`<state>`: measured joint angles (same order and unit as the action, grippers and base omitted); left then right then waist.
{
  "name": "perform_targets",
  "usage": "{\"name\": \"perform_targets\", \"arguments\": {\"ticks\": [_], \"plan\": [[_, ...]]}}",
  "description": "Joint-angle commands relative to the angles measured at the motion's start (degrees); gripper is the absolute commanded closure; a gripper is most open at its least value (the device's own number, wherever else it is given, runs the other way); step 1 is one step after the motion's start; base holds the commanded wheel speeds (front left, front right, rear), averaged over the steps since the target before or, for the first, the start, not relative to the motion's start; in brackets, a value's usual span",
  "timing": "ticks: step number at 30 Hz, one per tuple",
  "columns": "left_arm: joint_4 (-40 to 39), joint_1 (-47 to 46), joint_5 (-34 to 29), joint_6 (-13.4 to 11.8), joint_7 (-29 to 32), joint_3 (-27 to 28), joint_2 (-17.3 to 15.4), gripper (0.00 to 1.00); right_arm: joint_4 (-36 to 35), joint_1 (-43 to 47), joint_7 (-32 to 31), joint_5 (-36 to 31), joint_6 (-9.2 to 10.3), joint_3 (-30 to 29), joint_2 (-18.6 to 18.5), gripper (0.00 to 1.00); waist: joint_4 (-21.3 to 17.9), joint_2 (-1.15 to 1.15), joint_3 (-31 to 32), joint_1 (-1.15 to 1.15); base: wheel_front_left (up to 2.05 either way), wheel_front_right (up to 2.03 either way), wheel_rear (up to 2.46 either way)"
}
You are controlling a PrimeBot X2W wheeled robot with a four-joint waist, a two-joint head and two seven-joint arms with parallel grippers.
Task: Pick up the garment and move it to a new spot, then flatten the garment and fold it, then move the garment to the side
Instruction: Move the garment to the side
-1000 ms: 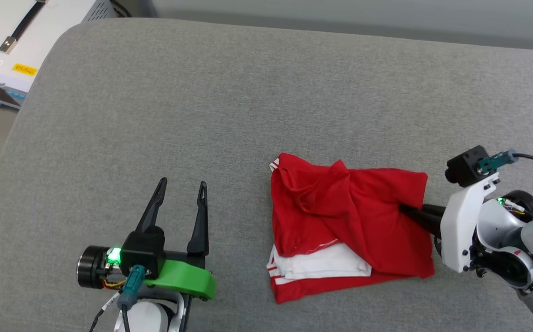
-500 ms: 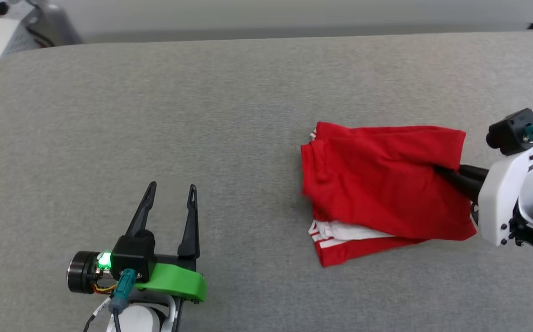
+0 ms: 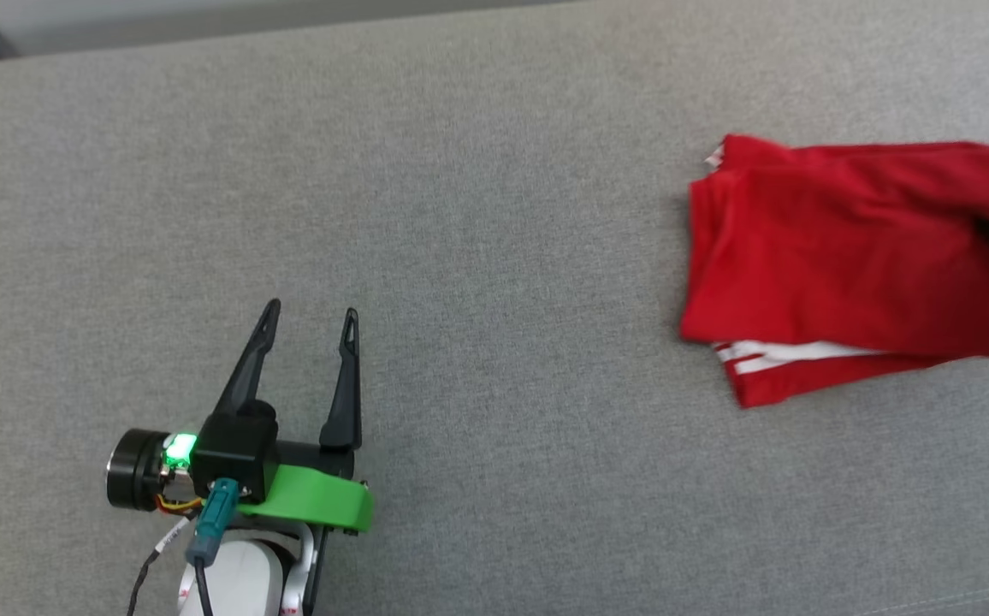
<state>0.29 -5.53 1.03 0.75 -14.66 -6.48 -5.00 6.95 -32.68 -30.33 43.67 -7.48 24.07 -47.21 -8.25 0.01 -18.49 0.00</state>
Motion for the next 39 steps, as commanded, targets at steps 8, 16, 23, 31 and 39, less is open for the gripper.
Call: {"name": "perform_targets", "arguments": {"ticks": [8, 16, 23, 31, 39], "plan": [[-2.0, -3.8, -0.6, 0.6, -0.3, -0.1, -1.2, 0.0, 10.1, -5.5, 0.8, -5.1, -0.01, -4.3, -5.0, 1.0, 1.6, -0.01, -8.5, 0.0, 0.0, 0.0, 0.0], [-3.3, -5.9, -0.7, 0.8, -0.3, -0.6, -1.6, 0.0, 20.2, -9.9, 2.6, -9.3, -0.01, -10.6, -6.7, 1.0, 3.1, -0.01, -12.6, 0.0, 0.0, 0.0, 0.0], [-3.9, -7.2, -0.7, 0.8, -0.3, -0.8, -1.9, 0.0, 26.4, -13.4, 5.1, -13.1, -0.01, -13.8, -6.9, 1.0, 4.0, -0.01, -14.7, 0.0, 0.0, 0.0, 0.0], [-2.9, -6.3, -0.4, -0.2, -0.3, -0.6, -1.9, 0.0, 32.1, -15.2, 12.5, -18.2, -0.01, -14.8, -4.1, 0.0, 4.3, -0.01, -10.7, 0.0, 0.0, 0.0, 0.0], [-2.1, -2.7, 0.5, -1.0, -0.3, 0.2, -1.5, 0.0, 30.1, -14.4, 27.5, -19.3, -0.01, -18.1, 0.9, 0.0, 4.0, -0.01, -3.9, 0.0, 0.0, 0.0, 0.0]]}}
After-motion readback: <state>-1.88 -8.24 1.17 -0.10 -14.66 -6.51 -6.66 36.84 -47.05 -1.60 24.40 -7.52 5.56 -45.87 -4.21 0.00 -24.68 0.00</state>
